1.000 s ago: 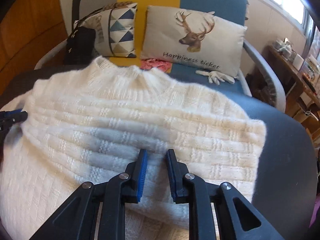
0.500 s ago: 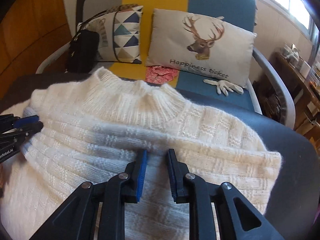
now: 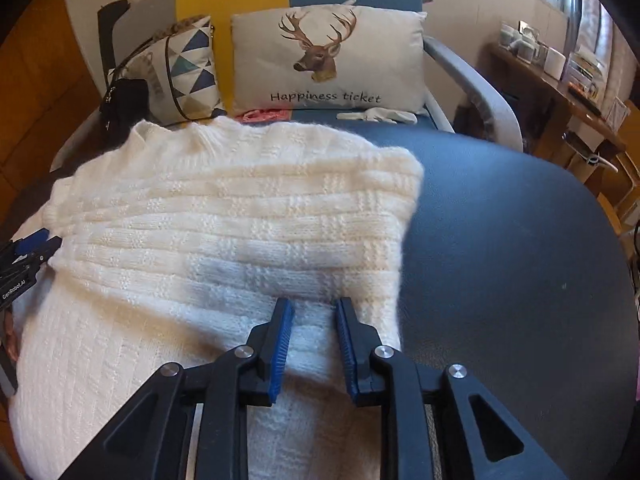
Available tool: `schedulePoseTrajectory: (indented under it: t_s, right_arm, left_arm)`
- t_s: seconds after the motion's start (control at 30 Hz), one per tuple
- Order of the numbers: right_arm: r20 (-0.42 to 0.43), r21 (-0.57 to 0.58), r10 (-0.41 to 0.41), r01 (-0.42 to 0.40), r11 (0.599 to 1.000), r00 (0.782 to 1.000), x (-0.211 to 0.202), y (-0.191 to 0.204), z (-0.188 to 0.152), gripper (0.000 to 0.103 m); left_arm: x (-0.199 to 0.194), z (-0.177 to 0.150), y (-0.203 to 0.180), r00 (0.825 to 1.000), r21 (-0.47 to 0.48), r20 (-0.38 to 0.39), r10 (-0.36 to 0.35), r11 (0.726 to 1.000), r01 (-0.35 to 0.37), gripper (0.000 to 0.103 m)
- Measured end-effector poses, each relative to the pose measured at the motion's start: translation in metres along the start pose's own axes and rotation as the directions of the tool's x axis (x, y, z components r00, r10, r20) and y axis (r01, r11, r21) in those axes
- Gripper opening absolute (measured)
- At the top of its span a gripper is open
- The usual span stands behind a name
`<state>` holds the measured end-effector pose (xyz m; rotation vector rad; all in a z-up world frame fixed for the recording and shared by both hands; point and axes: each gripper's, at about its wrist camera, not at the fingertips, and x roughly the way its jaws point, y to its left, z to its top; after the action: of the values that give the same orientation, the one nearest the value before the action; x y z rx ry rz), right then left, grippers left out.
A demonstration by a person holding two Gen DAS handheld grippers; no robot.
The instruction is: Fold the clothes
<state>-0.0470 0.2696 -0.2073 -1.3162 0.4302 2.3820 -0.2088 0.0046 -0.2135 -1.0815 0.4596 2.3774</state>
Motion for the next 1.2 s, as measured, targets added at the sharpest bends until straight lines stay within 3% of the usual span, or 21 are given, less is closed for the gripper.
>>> schedulePoseTrajectory:
  t_s: [0.1, 0.2, 0.27, 0.37, 0.47, 0.57, 0.67, 0.8, 0.97, 1.07, 1.2]
  right_arm:
    - [0.028, 0.038, -0.034, 0.033, 0.999, 0.999, -0.015, -0.003, -0.006, 0.021]
    - [-0.011, 0.003, -0.088, 0.088, 0.996, 0.996, -0.011, -0.001, -0.018, 0.021]
    - [0.007, 0.01, -0.071, 0.071, 0.997, 0.997, -0.013, -0.003, -0.021, 0.021]
    - [0.079, 0.069, -0.02, 0.015, 0.998, 0.997, -0.032, -0.001, -0.004, 0.021]
    - [0.137, 0.03, -0.018, 0.014, 0.999, 0.99, -0.035, 0.016, 0.03, 0.021]
    - [0.105, 0.035, -0.066, 0.063, 0.997, 0.992, -0.005, 0.014, 0.058, 0.022]
    - [0.007, 0.059, -0.135, 0.134, 0.989, 0.991, 0.038, -0.006, 0.064, 0.022]
    - [0.053, 0.058, -0.115, 0.112, 0.992, 0.992, 0.026, 0.001, 0.065, 0.022]
    - [0.139, -0.059, 0.123, -0.116, 0.992, 0.983, 0.0, 0.068, 0.059, 0.022]
    - [0.107, -0.165, 0.217, -0.198, 0.966, 0.97, 0.006, 0.12, 0.053, 0.022]
    - [0.01, -0.256, 0.096, -0.09, 0.962, 0.995, 0.048, 0.167, 0.047, 0.022]
  left_arm:
    - [-0.022, -0.004, 0.007, 0.998, -0.076, 0.05, -0.044, 0.996, 0.048, 0.052]
    - [-0.013, -0.016, 0.009, 1.0, -0.07, -0.002, -0.016, 0.997, 0.015, 0.052]
    - [-0.007, -0.021, 0.011, 1.0, -0.073, -0.023, -0.01, 0.997, 0.008, 0.053]
    - [-0.027, -0.008, 0.013, 0.996, -0.089, 0.051, -0.071, 0.993, 0.075, 0.053]
    - [-0.025, 0.014, 0.01, 0.991, -0.082, 0.07, -0.11, 0.99, 0.115, 0.053]
    - [0.004, 0.028, 0.007, 0.997, -0.071, 0.013, -0.082, 0.994, 0.082, 0.053]
    - [0.027, 0.029, 0.012, 0.998, -0.078, -0.017, -0.059, 0.995, 0.058, 0.055]
    - [0.029, 0.029, 0.022, 0.996, -0.113, -0.012, -0.088, 0.99, 0.086, 0.056]
    - [-0.006, 0.022, 0.04, 0.989, -0.197, 0.096, -0.11, 0.972, 0.127, 0.056]
    - [0.015, 0.012, 0.035, 0.997, -0.147, 0.0, -0.076, 0.986, 0.075, 0.056]
    - [0.02, 0.017, 0.036, 0.997, -0.113, -0.012, -0.08, 0.991, 0.078, 0.059]
